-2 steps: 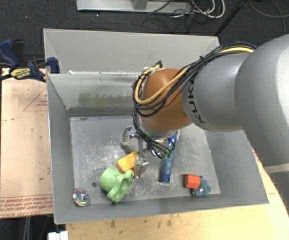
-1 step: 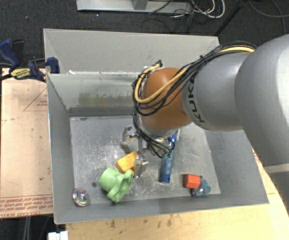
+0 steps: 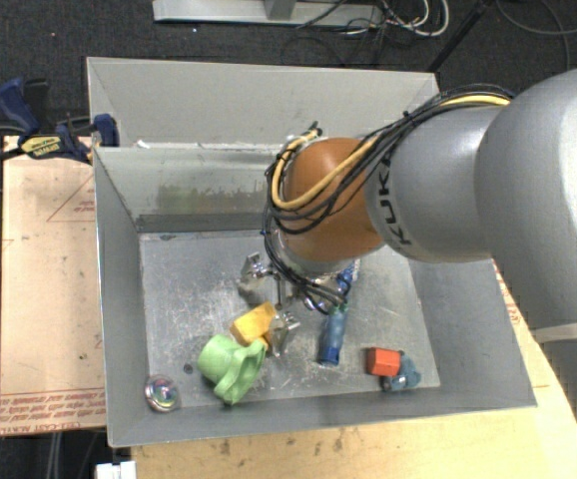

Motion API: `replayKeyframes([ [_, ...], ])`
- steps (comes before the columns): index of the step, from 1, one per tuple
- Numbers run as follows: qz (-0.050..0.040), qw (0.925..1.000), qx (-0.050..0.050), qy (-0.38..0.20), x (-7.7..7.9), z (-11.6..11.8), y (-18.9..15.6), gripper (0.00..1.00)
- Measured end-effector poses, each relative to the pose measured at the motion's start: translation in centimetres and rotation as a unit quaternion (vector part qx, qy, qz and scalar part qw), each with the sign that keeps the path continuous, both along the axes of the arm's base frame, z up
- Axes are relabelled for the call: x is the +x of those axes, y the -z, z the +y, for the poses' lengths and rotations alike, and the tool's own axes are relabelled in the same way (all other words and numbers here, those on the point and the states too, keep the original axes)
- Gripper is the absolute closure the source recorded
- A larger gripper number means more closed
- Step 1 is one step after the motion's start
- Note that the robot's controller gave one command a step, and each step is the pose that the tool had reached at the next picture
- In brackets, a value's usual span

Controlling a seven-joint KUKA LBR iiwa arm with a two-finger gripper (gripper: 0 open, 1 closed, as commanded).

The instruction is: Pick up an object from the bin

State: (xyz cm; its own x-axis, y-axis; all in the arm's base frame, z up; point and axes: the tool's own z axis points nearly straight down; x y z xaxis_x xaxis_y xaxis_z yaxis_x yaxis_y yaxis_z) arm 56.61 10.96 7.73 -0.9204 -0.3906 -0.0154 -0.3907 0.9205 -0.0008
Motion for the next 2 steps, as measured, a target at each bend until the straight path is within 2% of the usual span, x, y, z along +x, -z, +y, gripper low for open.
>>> replayKeyframes([
  [1, -0.001, 1.0, 0.0, -0.001, 0.07, 0.04, -0.14, 1.0],
  [2, 0.0044, 1.0, -0.001, 0.0, 0.23, 0.12, -0.48, 1.0],
])
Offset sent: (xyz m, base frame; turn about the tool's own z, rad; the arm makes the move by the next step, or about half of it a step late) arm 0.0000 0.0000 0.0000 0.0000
